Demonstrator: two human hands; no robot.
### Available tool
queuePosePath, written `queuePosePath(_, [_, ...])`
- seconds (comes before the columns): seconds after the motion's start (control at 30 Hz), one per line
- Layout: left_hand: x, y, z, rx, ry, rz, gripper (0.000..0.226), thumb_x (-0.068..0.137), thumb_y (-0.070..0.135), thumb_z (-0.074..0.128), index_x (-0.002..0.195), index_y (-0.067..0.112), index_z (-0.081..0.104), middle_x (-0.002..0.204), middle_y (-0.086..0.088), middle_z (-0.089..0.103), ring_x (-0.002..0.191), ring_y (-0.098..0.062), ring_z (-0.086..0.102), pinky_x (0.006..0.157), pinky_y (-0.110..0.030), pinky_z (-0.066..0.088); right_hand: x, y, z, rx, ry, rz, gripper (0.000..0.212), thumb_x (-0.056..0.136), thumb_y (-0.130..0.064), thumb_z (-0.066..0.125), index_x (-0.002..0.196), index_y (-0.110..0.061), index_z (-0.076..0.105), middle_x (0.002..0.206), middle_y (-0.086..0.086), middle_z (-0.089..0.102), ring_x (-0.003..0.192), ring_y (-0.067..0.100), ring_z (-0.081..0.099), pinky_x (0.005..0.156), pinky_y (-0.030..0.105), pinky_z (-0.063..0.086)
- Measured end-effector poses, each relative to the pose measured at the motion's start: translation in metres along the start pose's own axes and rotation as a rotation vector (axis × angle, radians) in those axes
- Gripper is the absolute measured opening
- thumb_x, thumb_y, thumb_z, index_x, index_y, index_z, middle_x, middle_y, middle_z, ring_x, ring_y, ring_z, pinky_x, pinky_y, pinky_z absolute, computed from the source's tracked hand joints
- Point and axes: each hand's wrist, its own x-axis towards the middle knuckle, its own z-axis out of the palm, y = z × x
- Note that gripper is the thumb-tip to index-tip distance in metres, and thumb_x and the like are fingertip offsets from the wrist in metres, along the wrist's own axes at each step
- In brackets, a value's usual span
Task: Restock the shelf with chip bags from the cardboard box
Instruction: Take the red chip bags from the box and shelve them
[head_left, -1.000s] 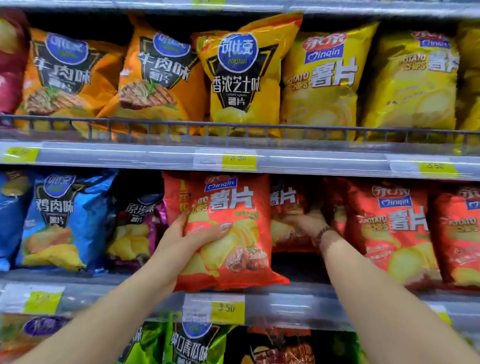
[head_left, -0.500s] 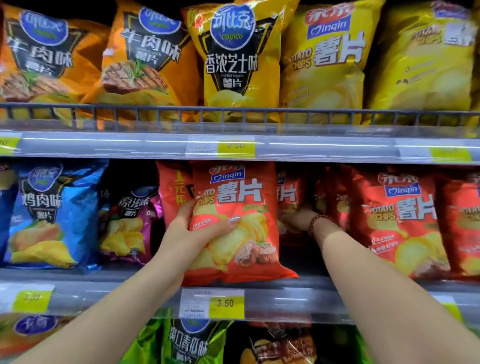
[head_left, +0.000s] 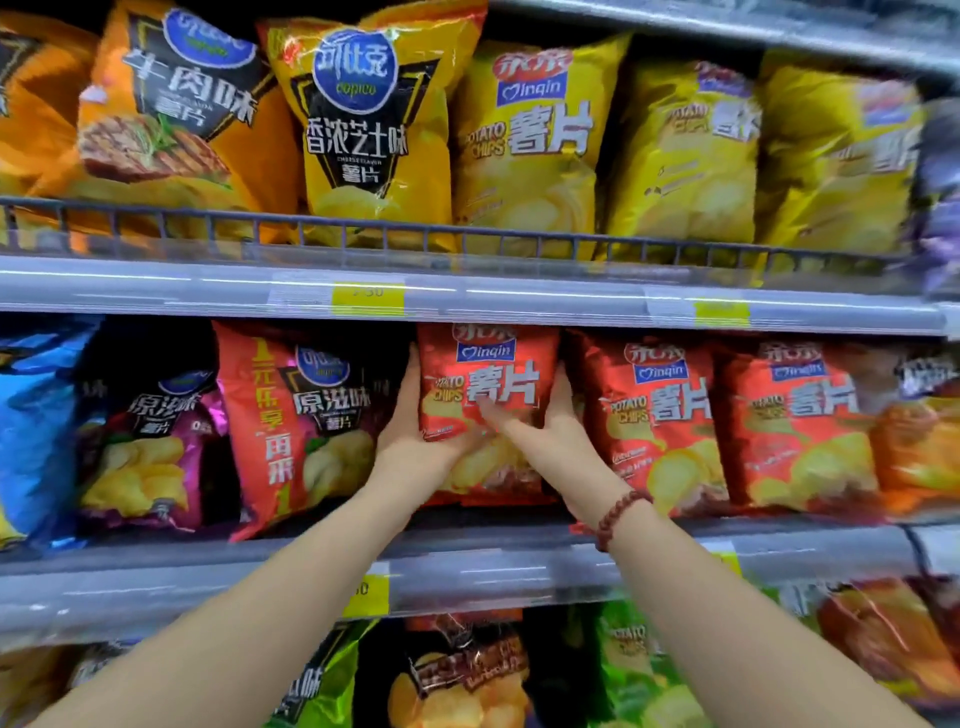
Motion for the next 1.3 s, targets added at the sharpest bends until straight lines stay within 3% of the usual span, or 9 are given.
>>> queuePosePath(0.13, [0.013,-0.006,0.016,0.178,-0.098,-0.018,0.102,0.072,0.038,0.073,0.15,0.041,0.008,0.131,0.001,0.06,0.118,-0.021,0.058,0.103,-0.036,0.045,0.014,0.016,0.001,-0.207,0.004,-0.069,0.132,0.048,-0.058,0.081,0.144,-0.048,-0.009,0.142,0.001,0.042,0.129,0.019,0.046,0.105,0.046,0.044])
queuePosePath(0.27, [0.023,-0.017,0.008,0.268,-0.221,-0.063,0.105,0.073,0.037,0.072,0.151,0.039,0.002,0.133,-0.002,0.058,0.119,-0.021,0.056,0.099,-0.031,0.045,0.034,0.022,0.006,-0.288,-0.016,-0.048,0.145,0.039,-0.063,0.08,0.142,-0.047,-0.019,0.148,0.002,0.032,0.136,0.019,0.036,0.112,0.044,0.036])
queuePosePath(0.5, [0.045,-0.032,-0.004,0.231,-0.343,-0.224,0.103,0.072,0.041,0.078,0.148,0.046,0.008,0.127,0.009,0.059,0.116,-0.013,0.056,0.095,-0.025,0.043,0.051,0.031,0.016,-0.368,-0.042,0.035,0.148,0.032,-0.079,0.075,0.146,-0.042,-0.012,0.14,0.005,0.047,0.124,0.02,0.052,0.107,0.039,0.043])
queuePosePath(0.57, [0.052,-0.032,-0.003,0.2,-0.356,-0.233,0.103,0.077,0.034,0.077,0.149,0.043,0.004,0.122,0.012,0.057,0.11,-0.007,0.055,0.088,-0.018,0.042,0.056,0.025,0.014,-0.386,-0.072,0.049,0.141,0.042,-0.073,0.077,0.149,-0.036,-0.007,0.136,-0.003,0.052,0.124,0.016,0.051,0.108,0.033,0.041])
queuePosePath(0.67, [0.06,-0.031,0.0,0.159,-0.39,-0.256,0.085,0.083,0.022,0.073,0.144,0.039,0.016,0.109,0.016,0.057,0.091,0.006,0.054,0.073,-0.008,0.041,0.062,0.018,0.008,-0.339,-0.16,0.114,0.102,0.058,-0.054,0.083,0.142,-0.027,0.034,0.126,-0.011,0.06,0.112,0.007,0.056,0.1,0.022,0.042])
queuePosePath(0.77, [0.067,-0.04,-0.001,0.145,-0.415,-0.318,0.094,0.082,0.027,0.074,0.148,0.038,0.009,0.124,0.01,0.058,0.108,-0.006,0.054,0.085,-0.025,0.041,0.064,0.022,0.011,-0.294,-0.182,0.156,0.069,0.057,-0.047,0.087,0.117,-0.028,0.059,0.118,-0.006,0.068,0.104,0.007,0.062,0.098,0.025,0.047])
queuePosePath(0.97, [0.07,-0.054,-0.002,0.117,-0.431,-0.342,0.11,0.081,0.027,0.075,0.142,0.049,-0.014,0.128,0.016,0.05,0.113,-0.006,0.048,0.092,-0.026,0.037,0.061,0.035,0.016,-0.17,-0.123,0.093,0.118,0.053,-0.039,0.09,0.141,-0.042,0.012,0.119,-0.012,0.06,0.111,0.008,0.058,0.103,0.028,0.044])
queuePosePath(1.17, [0.056,-0.034,-0.006,0.24,-0.418,-0.366,0.119,0.076,0.04,0.077,0.149,0.039,-0.016,0.127,0.016,0.046,0.113,-0.011,0.044,0.092,-0.033,0.037,0.051,0.017,0.01,-0.206,-0.144,0.192,0.111,0.062,-0.034,0.088,0.146,-0.025,0.017,0.121,-0.006,0.056,0.108,0.011,0.054,0.099,0.023,0.04])
queuePosePath(1.3, [0.046,-0.017,-0.015,0.239,-0.352,-0.386,0.112,0.069,0.042,0.082,0.152,0.034,0.006,0.148,0.004,0.042,0.13,-0.02,0.045,0.098,-0.034,0.039,0.044,0.004,0.003,-0.14,-0.084,0.212,0.113,0.068,-0.037,0.083,0.151,-0.025,0.008,0.142,-0.007,0.042,0.13,0.014,0.042,0.108,0.028,0.029])
